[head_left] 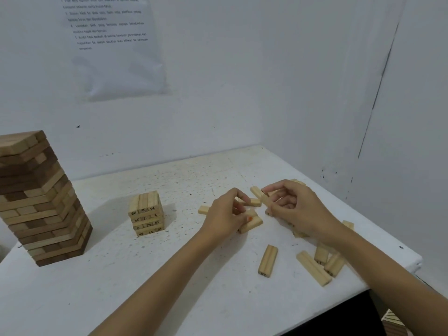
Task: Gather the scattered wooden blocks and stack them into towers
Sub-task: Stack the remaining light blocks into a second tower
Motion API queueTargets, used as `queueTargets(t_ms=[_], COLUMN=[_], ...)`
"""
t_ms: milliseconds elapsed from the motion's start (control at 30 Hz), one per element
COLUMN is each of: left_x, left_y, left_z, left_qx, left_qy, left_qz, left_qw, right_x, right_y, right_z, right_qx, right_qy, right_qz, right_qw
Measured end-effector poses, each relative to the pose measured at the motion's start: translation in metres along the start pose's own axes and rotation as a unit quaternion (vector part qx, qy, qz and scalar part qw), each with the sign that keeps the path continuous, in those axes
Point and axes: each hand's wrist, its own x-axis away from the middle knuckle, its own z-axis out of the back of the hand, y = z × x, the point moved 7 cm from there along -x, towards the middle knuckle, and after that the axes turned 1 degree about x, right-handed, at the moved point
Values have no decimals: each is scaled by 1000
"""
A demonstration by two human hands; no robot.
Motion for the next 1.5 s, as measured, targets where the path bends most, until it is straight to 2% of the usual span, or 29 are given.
queueTargets(t_ms=[267,433,600,800,900,967,1100,1333,1500], left_x=[-10,-16,-21,-15,-8,-1,18,55,80], left_y=[9,27,32,22,18,14,3,-23,-45], left_z=[-9,-15,-25,-19,-7,3,22,53,73], left_qx=[46,75,116,154,156,156,174,195,202], left_qy=[-9,15,10,31,41,44,41,36,45], left_qz=[-2,-35,-21,4,6,8,16,49,94], left_qw=[999,996,993,988,987,987,984,979,974], right_x=[-5,-6,-18,-29,-27,-24,-16,-12,-12], right_y=[13,22,29,31,18,7,-9,-18,-25], right_z=[47,59,47,32,30,24,-4,-67,-110], right_qx=[7,108,270,338,309,241,130,-23,-21], right_qy=[9,-49,-100,-84,-41,-27,-73,-147,-197], right_qz=[-32,-26,38,78,102,102,79,2,-10], right_qw=[999,993,957,934,945,965,986,989,980])
